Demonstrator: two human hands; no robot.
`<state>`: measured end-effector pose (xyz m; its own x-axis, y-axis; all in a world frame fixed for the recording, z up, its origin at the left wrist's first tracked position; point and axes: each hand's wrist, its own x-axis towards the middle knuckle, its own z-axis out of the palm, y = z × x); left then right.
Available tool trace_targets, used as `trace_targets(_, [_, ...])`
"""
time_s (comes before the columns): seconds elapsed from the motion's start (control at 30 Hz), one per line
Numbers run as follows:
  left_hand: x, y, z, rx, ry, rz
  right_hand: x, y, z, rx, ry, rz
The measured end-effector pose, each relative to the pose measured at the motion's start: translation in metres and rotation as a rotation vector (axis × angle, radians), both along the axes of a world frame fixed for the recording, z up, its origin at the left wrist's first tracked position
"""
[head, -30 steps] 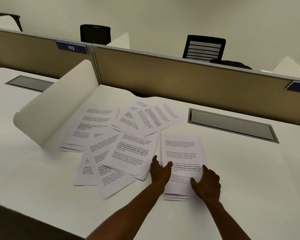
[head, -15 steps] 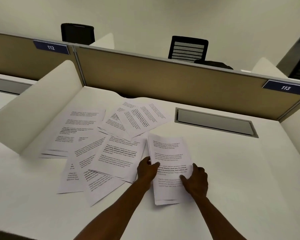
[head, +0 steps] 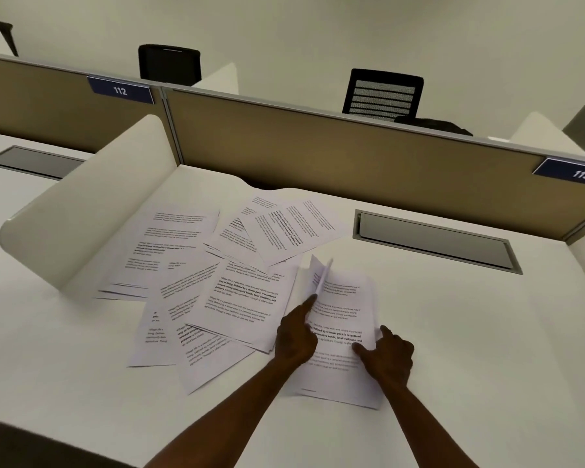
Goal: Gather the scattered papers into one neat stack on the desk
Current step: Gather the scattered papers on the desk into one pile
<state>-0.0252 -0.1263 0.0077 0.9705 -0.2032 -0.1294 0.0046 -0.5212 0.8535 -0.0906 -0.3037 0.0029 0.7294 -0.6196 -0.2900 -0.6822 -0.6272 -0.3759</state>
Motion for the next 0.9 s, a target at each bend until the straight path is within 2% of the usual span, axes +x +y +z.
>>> trace_targets(0.13, [-0.002,-0.003,-0.009,-0.065,0.04,-0.059,0.003,-0.001,0.002,0.049,-0.022,-0.024])
trace_targets(0.3, [-0.001,0.0,-0.01,-0.293,0.133,0.061,0.002,-0.003,0.005,0.096,-0.07,-0.046])
trace_targets(0.43, [0.008,0.01,-0.001,-0.542,0.397,0.198,0.005,-0.005,0.005,0.128,-0.159,-0.076])
trace_targets(0.53, [0.013,0.017,0.01,-0.78,0.633,0.217,0.01,-0.011,0.007,0.227,-0.252,-0.165])
trace_targets(0.6, [0.014,0.022,0.016,-0.916,0.721,0.188,0.016,-0.016,0.009,0.302,-0.261,-0.199])
trace_targets(0.7, [0.015,0.028,0.016,-1.071,0.761,0.115,0.021,-0.022,0.014,0.626,-0.308,-0.281])
trace_targets(0.77, [0.016,0.031,0.017,-1.05,0.74,0.136,0.024,-0.026,0.016,0.896,-0.329,-0.287])
trace_targets(0.8, [0.018,0.032,0.016,-0.973,0.692,0.167,0.023,-0.027,0.017,0.965,-0.338,-0.265])
trace_targets(0.9, [0.019,0.034,0.013,-0.695,0.519,0.162,0.023,-0.029,0.019,0.988,-0.405,-0.224])
